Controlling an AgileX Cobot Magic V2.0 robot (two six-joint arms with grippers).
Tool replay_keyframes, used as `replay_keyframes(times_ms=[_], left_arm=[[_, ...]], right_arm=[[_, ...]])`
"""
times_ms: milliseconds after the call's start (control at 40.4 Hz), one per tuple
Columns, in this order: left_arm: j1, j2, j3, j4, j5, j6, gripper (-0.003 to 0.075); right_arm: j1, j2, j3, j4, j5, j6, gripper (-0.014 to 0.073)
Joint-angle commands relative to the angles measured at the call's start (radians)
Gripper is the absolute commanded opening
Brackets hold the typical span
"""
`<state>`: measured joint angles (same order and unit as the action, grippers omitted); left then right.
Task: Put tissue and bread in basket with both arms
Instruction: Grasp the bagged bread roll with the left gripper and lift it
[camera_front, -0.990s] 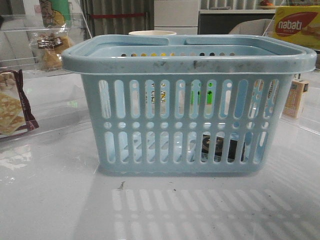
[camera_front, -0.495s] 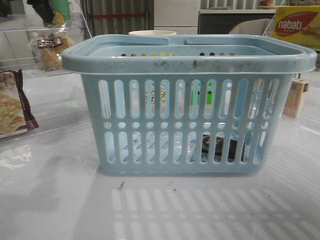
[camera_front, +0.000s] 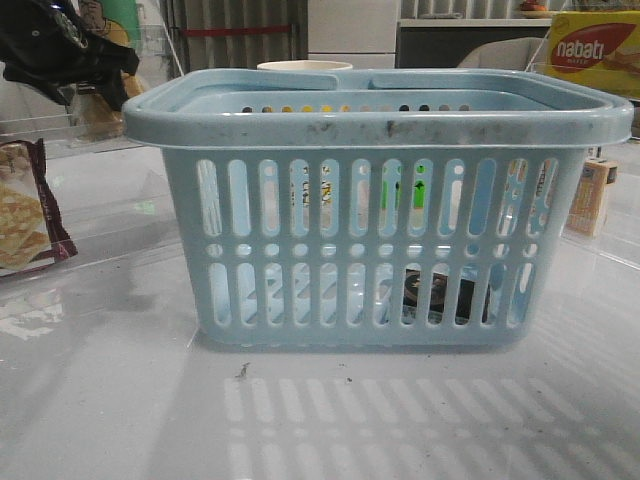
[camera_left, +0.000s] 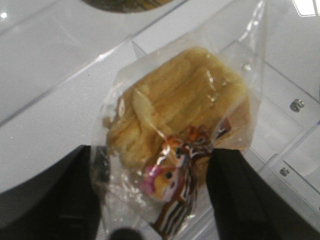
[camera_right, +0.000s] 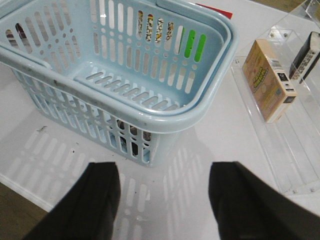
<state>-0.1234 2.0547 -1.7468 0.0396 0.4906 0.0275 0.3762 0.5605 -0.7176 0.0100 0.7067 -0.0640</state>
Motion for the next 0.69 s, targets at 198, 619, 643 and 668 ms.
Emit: replay_keyframes(times_ms=[198, 619, 643, 668], left_arm=[[0.000, -0.079, -0.116, 0.000, 0.050, -0.004, 0.0086], [-0.065, -0.345, -0.074, -0.288, 0.192, 0.275, 0.0090], [-0.075, -0.364, -0.055, -0.319, 0.192, 0.296, 0.0090], [-0.091, -0.388, -0.032, -0.340, 0.190, 0.324, 0.0090]], right_arm=[[0.001, -0.001, -0.024, -0.010, -0.075, -0.006, 0.0507], [0.001, -0.001, -0.024, -0.010, -0.075, -0.006, 0.0507], [0.001, -0.001, -0.024, -0.010, -0.075, -0.006, 0.0507], [0.001, -0.001, -0.024, -0.010, -0.075, -0.006, 0.0507]])
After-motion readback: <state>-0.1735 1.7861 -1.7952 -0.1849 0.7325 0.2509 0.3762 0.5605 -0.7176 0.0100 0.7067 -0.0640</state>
